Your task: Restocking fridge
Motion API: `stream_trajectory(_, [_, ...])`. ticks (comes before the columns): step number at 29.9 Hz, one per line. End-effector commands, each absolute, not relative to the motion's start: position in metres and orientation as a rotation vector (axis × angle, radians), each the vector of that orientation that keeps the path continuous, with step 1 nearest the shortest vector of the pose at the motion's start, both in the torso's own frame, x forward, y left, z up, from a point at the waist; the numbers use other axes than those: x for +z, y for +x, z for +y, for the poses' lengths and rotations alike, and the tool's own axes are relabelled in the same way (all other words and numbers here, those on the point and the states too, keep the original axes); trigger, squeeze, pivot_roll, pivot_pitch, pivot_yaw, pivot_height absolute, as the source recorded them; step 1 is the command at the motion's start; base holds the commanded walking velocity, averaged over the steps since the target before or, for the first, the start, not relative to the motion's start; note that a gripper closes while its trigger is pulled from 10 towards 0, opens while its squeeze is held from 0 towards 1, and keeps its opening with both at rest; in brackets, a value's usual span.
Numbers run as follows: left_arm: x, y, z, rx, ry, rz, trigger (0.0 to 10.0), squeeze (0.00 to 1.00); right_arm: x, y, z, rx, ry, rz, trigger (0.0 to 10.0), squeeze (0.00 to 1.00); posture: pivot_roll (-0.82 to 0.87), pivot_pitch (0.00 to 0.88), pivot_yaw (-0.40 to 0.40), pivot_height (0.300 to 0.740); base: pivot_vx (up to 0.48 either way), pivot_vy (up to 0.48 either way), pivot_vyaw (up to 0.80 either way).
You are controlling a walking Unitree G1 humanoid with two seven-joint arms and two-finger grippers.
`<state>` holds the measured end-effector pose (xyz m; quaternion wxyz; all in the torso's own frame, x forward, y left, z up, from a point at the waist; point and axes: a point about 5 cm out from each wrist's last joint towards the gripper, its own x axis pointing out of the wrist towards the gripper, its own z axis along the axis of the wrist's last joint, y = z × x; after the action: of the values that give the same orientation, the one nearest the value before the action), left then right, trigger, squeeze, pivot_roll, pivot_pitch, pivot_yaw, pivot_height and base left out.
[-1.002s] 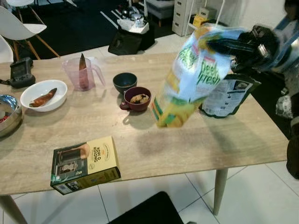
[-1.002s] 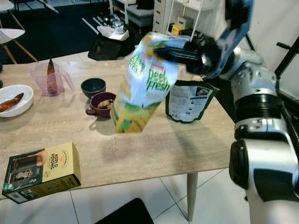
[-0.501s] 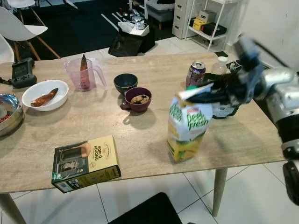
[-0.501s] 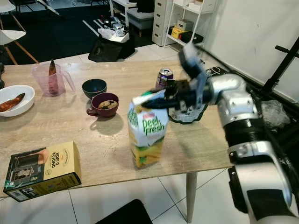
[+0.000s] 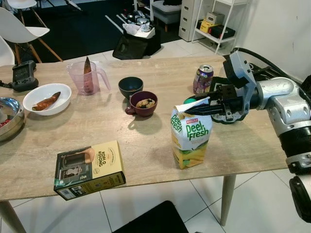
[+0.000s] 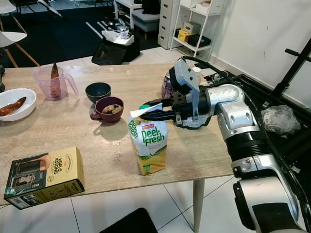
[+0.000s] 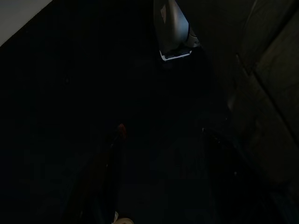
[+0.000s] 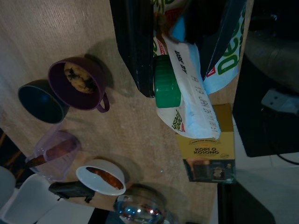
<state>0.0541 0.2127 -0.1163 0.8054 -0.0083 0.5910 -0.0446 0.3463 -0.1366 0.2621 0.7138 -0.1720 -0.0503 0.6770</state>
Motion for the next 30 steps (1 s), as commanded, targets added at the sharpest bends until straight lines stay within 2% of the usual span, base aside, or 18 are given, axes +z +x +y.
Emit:
stream_trajectory(1, [-0.114,0.08,0.194,-0.148,-0.048,1.16,10.0,0.0,0.26,0.344,-0.136,1.5,-0.372,-0.118,0.0,0.0,0.01,0.0,-0.081,0.74,0.0,0.0,0.0])
stream_trajectory(7, [-0.113,0.081,0.194,-0.149,-0.049,1.157,10.0,0.0,0.269,0.33,-0.143,1.609,-0.201,-0.178,0.0,0.0,0.02,0.0,-0.079,0.74,0.0,0.0,0.0])
stream_trajectory(12, [-0.113,0.082,0.194,-0.148,-0.051,1.156,10.0,0.0,0.274,0.326,-0.147,1.644,-0.164,-0.198,0.0,0.0,0.01,0.0,-0.078,0.74,0.0,0.0,0.0])
stream_trajectory(13, [-0.113,0.082,0.194,-0.146,-0.054,1.156,10.0,0.0,0.276,0.325,-0.15,1.642,-0.156,-0.202,10.0,0.0,0.01,0.0,-0.077,0.74,0.0,0.0,0.0])
stream_trajectory(19, [-0.113,0.083,0.195,-0.139,-0.041,1.159,10.0,0.0,0.275,0.325,-0.159,1.621,-0.166,-0.181,10.0,0.0,0.01,0.0,-0.077,0.74,0.0,0.0,0.0])
stream_trajectory(30, [-0.114,0.083,0.196,-0.139,-0.002,1.179,10.0,0.0,0.264,0.325,-0.192,1.516,-0.232,-0.051,10.0,0.0,0.0,0.0,-0.073,0.74,-0.384,0.0,0.0])
